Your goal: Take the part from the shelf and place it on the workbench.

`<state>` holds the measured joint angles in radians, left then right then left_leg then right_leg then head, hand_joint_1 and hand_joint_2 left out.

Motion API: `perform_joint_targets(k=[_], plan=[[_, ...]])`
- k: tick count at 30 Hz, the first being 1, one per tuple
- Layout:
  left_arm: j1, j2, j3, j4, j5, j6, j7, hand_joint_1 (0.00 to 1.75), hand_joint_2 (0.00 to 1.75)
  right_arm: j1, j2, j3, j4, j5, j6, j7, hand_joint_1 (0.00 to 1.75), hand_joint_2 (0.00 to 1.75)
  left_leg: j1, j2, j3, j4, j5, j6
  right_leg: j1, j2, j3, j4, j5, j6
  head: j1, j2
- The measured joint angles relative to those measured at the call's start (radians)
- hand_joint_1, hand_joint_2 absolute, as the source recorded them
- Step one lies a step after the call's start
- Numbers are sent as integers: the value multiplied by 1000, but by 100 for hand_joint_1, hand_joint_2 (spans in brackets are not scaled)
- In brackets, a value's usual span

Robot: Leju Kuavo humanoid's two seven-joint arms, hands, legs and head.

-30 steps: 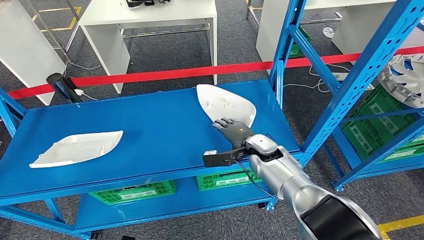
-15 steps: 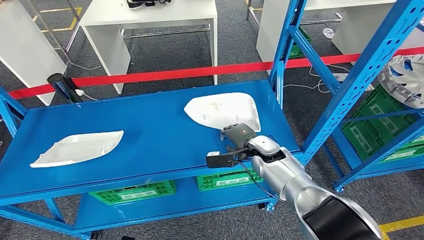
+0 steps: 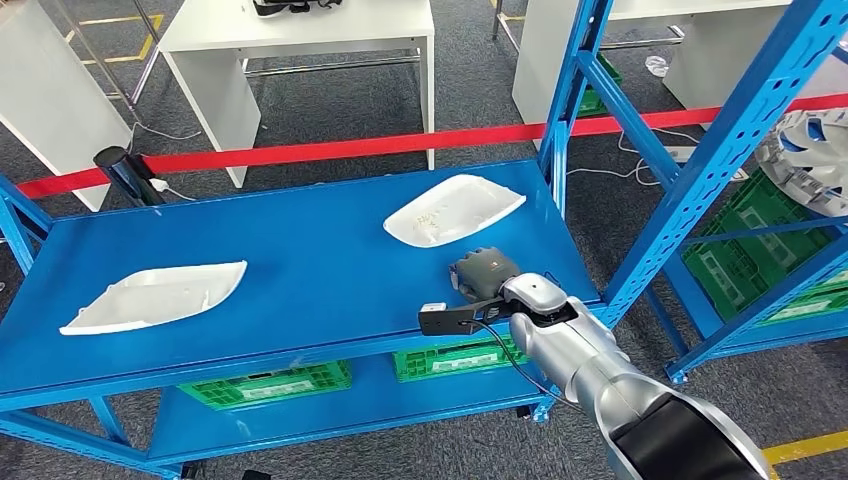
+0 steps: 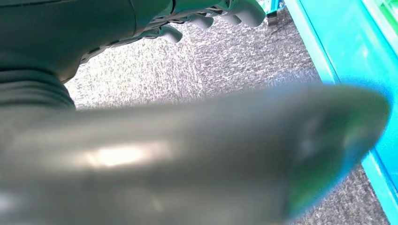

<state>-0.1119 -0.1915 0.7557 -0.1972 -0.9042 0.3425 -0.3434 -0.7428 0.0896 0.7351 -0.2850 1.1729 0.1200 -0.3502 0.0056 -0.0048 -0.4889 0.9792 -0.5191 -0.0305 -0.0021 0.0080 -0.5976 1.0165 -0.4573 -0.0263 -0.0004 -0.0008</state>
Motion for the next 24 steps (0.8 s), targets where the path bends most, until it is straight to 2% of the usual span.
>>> perform_joint_targets(k=[2, 4, 5, 6, 9, 10, 15, 24], plan=[[0, 0, 0, 0, 3, 2, -3, 0, 175, 0, 0, 0, 0, -2, -4, 0, 139, 175, 0, 0, 0, 0, 0, 0, 0, 0, 0, 0, 0, 0, 0, 0], [0, 0, 0, 0, 4, -1, -5, 0, 175, -1, 0, 0, 0, -8, -12, 0, 134, 175, 0, 0, 0, 0, 0, 0, 0, 0, 0, 0, 0, 0, 0, 0], [0, 0, 0, 0, 4, -5, -5, 0, 175, -1, 0, 0, 0, -12, -19, 0, 141, 175, 0, 0, 0, 0, 0, 0, 0, 0, 0, 0, 0, 0, 0, 0], [-1, 0, 0, 0, 4, -10, -5, 0, 175, -2, 0, 0, 0, -15, -26, 0, 141, 175, 0, 0, 0, 0, 0, 0, 0, 0, 0, 0, 0, 0, 0, 0], [0, 0, 0, 0, 4, -19, -4, 0, 175, -4, -1, -1, 0, -22, -47, 1, 26, 175, 0, 0, 0, 0, 0, 0, 0, 0, 0, 0, 0, 0, 0, 0], [0, 0, 0, 0, 4, -20, -3, 0, 175, -5, -1, -1, 0, -24, -58, 3, 0, 175, 0, 0, 0, 0, 0, 0, 0, 0, 0, 0, 0, 0, 0, 0], [0, 0, 0, 0, 4, -28, 0, 0, 175, -14, 2, -20, -9, -68, -127, -6, 0, 175, 0, 0, -3, 0, 0, 0, 0, 0, 0, 0, 0, 0, 0, 0], [-1, 0, 0, 0, 4, -35, 3, 0, 175, -56, 18, -49, -43, -94, -127, -24, 0, 175, 0, -1, -1, 0, 0, 0, 0, -1, 0, 0, 0, 0, 0, 0]])
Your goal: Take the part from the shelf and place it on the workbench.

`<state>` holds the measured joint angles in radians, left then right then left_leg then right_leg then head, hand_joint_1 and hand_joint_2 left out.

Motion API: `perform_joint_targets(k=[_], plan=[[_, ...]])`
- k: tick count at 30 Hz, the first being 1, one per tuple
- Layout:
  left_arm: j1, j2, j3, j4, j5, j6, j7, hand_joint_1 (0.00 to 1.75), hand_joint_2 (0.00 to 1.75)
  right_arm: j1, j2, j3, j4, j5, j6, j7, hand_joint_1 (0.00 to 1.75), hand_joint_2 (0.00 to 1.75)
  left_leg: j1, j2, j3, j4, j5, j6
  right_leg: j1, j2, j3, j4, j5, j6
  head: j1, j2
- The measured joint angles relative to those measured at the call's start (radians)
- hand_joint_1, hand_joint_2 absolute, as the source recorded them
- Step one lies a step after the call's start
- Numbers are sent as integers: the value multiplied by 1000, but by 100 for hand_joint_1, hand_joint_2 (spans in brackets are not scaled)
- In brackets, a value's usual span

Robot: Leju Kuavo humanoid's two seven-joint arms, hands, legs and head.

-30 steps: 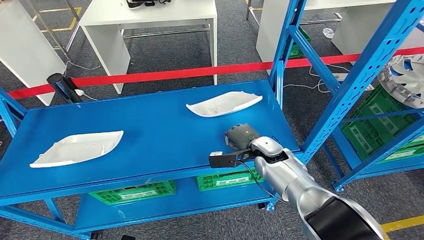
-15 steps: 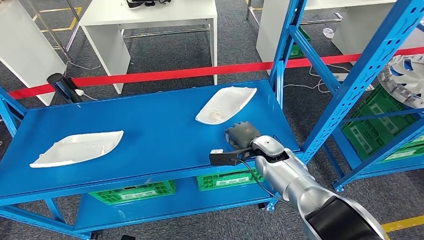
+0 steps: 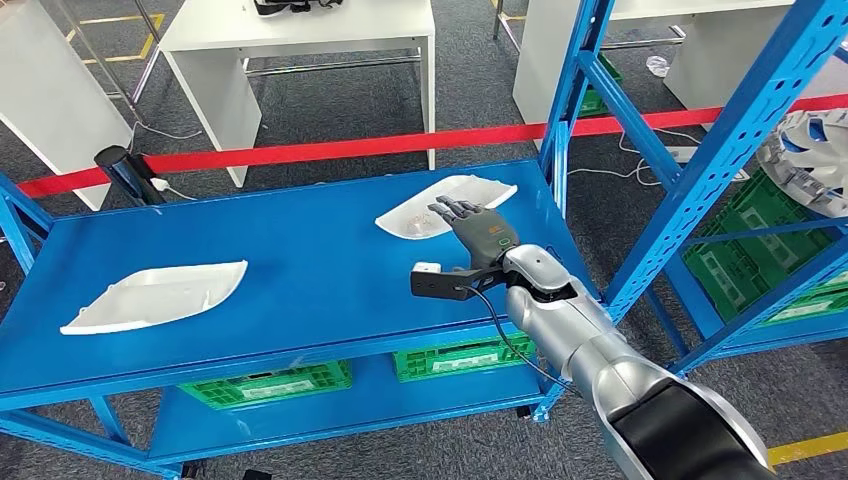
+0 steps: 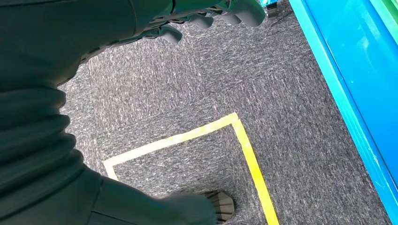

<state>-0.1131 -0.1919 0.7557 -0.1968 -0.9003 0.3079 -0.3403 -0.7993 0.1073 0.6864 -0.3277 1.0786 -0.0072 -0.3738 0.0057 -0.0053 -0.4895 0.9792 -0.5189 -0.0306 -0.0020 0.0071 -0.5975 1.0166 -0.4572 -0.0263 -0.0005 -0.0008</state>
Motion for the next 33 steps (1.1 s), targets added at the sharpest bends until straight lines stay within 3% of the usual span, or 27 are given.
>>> perform_joint_targets(k=[1, 5, 21, 33], plan=[[0, 0, 0, 0, 0, 0, 0, 0, 175, -1, 0, -2, 0, 0, 0, 0, 0, 175, 0, 0, 0, 0, 0, 0, 0, 0, 0, 0, 0, 0, 0, 0], [0, 0, 0, 0, 0, -1, 0, 0, 0, -2, 1, -4, -6, -1, -4, -5, 0, 175, 0, 0, 0, 0, 0, 0, 0, 0, 0, 0, 0, 0, 0, 0], [-6, 0, 1, 0, 7, 0, 1, 0, 0, -74, 54, -4, -73, 17, -52, 0, 0, 175, 0, 0, 0, 0, 0, 0, 0, 0, 0, 0, 0, 0, 0, 0], [-8, 1, 1, 0, -9, -2, 12, 0, 0, -73, 2, -1, -6, 96, 75, 100, 0, 175, 0, 1, 0, 0, 0, 0, 0, 1, 0, -1, 0, 0, 0, 0]])
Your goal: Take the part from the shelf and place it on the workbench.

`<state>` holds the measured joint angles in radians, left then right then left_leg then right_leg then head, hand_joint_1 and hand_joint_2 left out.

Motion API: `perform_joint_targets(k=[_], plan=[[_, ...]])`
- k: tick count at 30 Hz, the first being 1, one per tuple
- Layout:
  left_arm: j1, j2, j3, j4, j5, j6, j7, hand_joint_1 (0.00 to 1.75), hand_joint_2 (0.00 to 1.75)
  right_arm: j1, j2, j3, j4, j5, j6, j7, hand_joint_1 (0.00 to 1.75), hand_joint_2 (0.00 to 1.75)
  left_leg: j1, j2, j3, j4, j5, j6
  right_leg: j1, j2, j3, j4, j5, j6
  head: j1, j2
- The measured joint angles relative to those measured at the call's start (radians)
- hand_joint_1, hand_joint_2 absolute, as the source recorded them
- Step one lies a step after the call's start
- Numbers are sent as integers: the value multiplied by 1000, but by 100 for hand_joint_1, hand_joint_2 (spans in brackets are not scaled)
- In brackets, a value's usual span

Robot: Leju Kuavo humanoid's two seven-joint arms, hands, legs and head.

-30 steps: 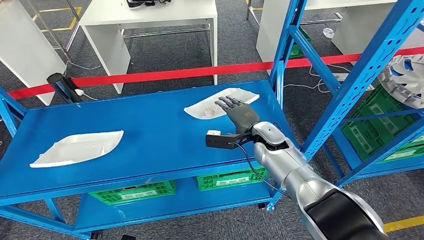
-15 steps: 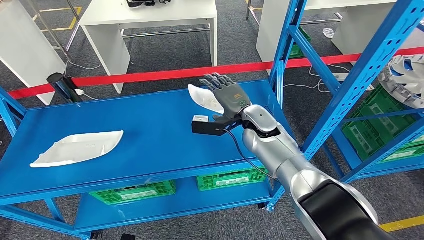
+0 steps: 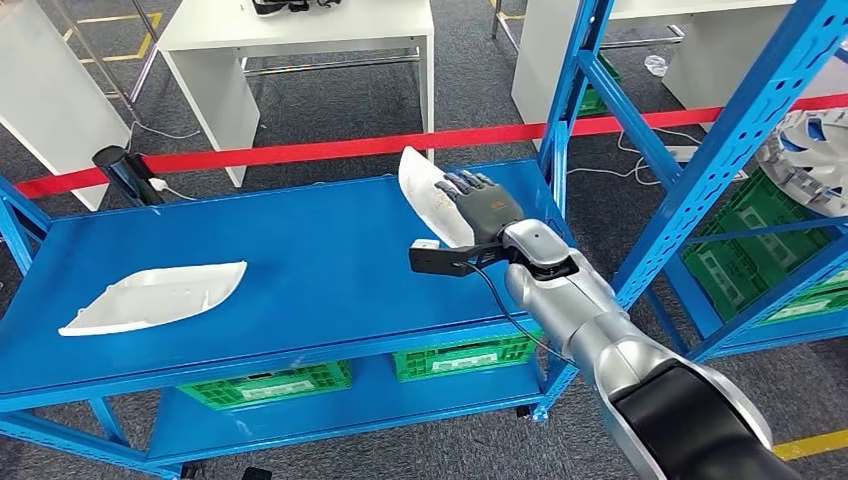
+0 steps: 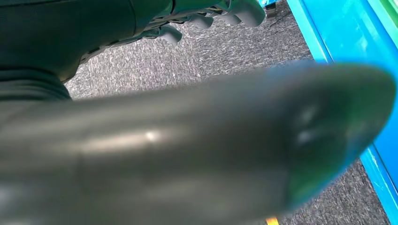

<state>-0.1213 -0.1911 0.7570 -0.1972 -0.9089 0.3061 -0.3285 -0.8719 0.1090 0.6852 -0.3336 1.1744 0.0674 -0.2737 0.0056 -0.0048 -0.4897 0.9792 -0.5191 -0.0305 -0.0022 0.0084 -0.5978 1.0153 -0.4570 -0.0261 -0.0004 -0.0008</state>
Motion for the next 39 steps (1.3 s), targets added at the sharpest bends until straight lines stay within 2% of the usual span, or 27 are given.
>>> perform_joint_targets(k=[6, 11, 20, 32, 39], plan=[[0, 0, 0, 0, 0, 0, 0, 0, 0, 0, -12, 1, 17, 2, 7, 4, 0, 175, 0, 0, 0, 0, 0, 0, 0, 0, 0, 0, 0, 0, 0, 0], [1, 0, 0, 0, 0, -1, 2, 0, 0, 1, -30, 1, 26, -12, 48, 50, 0, 175, 0, 0, 0, 0, 0, 0, 0, -1, 0, 0, 0, 0, 0, 0], [-1, 2, 0, 0, -11, -9, 1, 0, 0, 27, -71, -16, 48, -83, 59, 90, 0, 175, 0, 0, 0, 0, 0, 0, 0, -1, 0, 0, 0, 0, 0, 0], [-2, 2, 0, 0, -19, -10, 10, 0, 0, 61, -86, -44, 57, -101, 33, 93, 0, 175, 0, 0, 0, 0, 0, 0, 0, -1, 0, 0, 0, 0, 0, 0], [0, 2, 0, 0, -18, -10, 4, 0, 0, 88, -96, -59, 57, -109, 15, 47, 0, 175, 0, 0, 0, 0, 0, 0, 0, -1, 0, 0, 0, 0, 0, 0]])
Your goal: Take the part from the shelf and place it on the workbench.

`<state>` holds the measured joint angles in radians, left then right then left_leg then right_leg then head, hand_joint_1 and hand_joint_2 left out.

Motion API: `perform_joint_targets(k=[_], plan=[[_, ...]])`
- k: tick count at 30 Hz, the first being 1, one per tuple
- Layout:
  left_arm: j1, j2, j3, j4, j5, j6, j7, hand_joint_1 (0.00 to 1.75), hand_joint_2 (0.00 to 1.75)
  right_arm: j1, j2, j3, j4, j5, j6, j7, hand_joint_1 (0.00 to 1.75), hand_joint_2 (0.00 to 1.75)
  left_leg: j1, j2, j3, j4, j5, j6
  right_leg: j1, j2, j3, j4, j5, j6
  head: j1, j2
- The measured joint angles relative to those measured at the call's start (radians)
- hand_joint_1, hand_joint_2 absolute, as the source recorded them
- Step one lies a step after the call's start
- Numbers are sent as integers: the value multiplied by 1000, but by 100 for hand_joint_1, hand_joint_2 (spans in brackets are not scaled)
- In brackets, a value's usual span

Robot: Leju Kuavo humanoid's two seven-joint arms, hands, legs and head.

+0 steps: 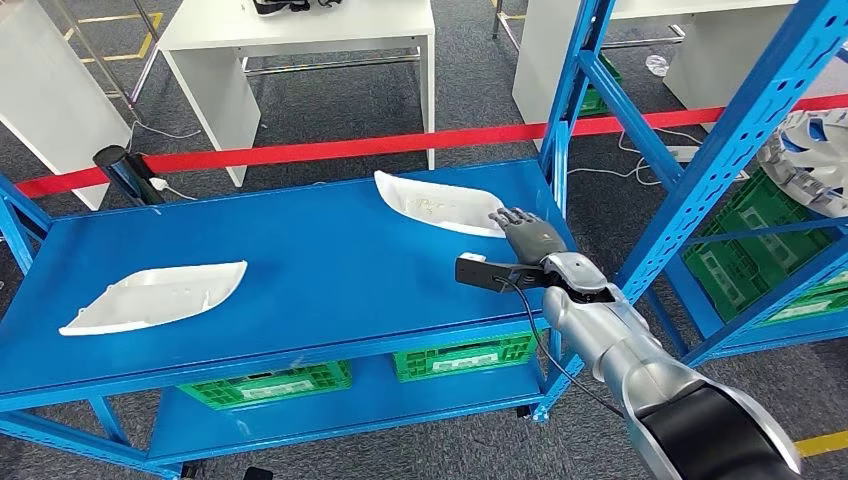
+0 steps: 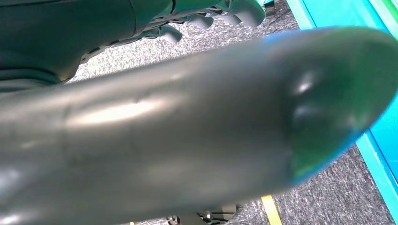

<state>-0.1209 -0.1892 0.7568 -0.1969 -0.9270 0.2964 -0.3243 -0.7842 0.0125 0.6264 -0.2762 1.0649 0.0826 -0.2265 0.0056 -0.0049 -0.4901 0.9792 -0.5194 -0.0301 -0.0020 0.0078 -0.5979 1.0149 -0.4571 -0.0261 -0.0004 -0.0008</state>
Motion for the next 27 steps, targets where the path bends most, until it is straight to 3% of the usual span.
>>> perform_joint_targets(k=[6, 7, 10, 11, 27], plan=[[0, 0, 0, 0, 0, 0, 0, 0, 0, 6, -5, 0, 0, 2, -3, -11, 0, 175, 0, 0, 0, 0, 0, 0, 0, 0, 0, 0, 0, 0, 0, 0], [0, 0, 0, 0, -1, 0, 0, 0, 0, 6, -6, 0, 0, 3, -4, -13, 32, 175, 0, 0, 0, 0, 0, 0, 0, 0, 0, 0, 0, 0, 0, 0], [0, -1, 0, 0, -3, 0, -2, 0, 0, 8, -7, 0, 0, 5, -10, -28, 163, 175, 0, 0, 0, 0, 0, 0, 0, 0, 0, 0, 0, 0, 0, 0], [0, -1, 0, 0, -4, 0, -2, 0, 0, 10, -7, 0, 0, 7, -13, -35, 175, 175, 0, 0, 0, 0, 0, 0, 0, 0, 0, 0, 0, 0, 0, 0], [3, -4, 0, 0, -2, 34, -42, 0, 0, 19, -11, 0, -1, 31, -29, -88, 175, 175, 0, 0, 0, 0, 0, 0, 0, 0, 0, 0, 0, 0, 0, 0]])
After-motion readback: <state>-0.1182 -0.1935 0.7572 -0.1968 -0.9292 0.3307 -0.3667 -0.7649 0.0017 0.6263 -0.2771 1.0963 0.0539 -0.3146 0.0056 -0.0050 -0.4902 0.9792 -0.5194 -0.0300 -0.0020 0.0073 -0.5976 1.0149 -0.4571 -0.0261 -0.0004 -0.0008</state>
